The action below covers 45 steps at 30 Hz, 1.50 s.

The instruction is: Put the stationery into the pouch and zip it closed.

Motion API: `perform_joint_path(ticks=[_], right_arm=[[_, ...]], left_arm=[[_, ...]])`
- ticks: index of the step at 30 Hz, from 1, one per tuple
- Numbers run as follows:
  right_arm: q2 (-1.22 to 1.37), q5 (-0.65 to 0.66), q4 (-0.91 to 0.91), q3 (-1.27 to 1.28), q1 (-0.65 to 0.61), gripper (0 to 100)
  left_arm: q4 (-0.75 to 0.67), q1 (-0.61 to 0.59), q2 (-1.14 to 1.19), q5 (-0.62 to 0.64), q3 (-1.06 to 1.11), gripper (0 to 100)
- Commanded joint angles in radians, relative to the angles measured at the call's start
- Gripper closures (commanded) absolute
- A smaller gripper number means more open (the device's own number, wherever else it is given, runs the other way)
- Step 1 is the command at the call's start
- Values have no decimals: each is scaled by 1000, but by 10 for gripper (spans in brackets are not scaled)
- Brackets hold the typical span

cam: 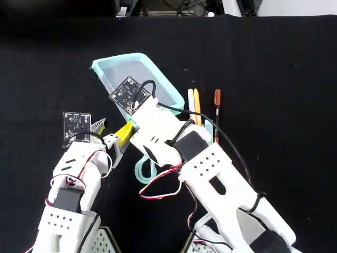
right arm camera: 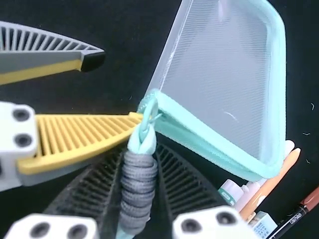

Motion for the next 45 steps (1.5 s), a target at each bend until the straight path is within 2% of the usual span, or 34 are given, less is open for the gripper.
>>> perform_joint_path(ticks=[1,8,15,17,20,23,32,38,45], right_arm=[[-41,-2,20,-13,-29,986],[-41,-2,21,-12,-29,986],[-41,-2,18,-8,-25,986],[-38,-2,17,-7,-25,986],[-35,-2,15,-7,-17,986],[-35,-2,15,-7,14,986],[-45,2,21,-7,31,986],[-189,55,64,22,37,986],[-374,55,66,74,163,986]], left_arm=[[-87,-5,34,-57,18,728],[-172,-56,296,-72,-62,728],[-169,-71,465,-72,-151,734],[-167,-73,465,-72,-153,788],[-167,-74,456,-75,-163,974],[-107,-76,397,-72,-171,961],[275,-111,-29,-71,-263,970],[307,-246,-284,-75,-197,970],[265,-262,-321,-74,-125,970]])
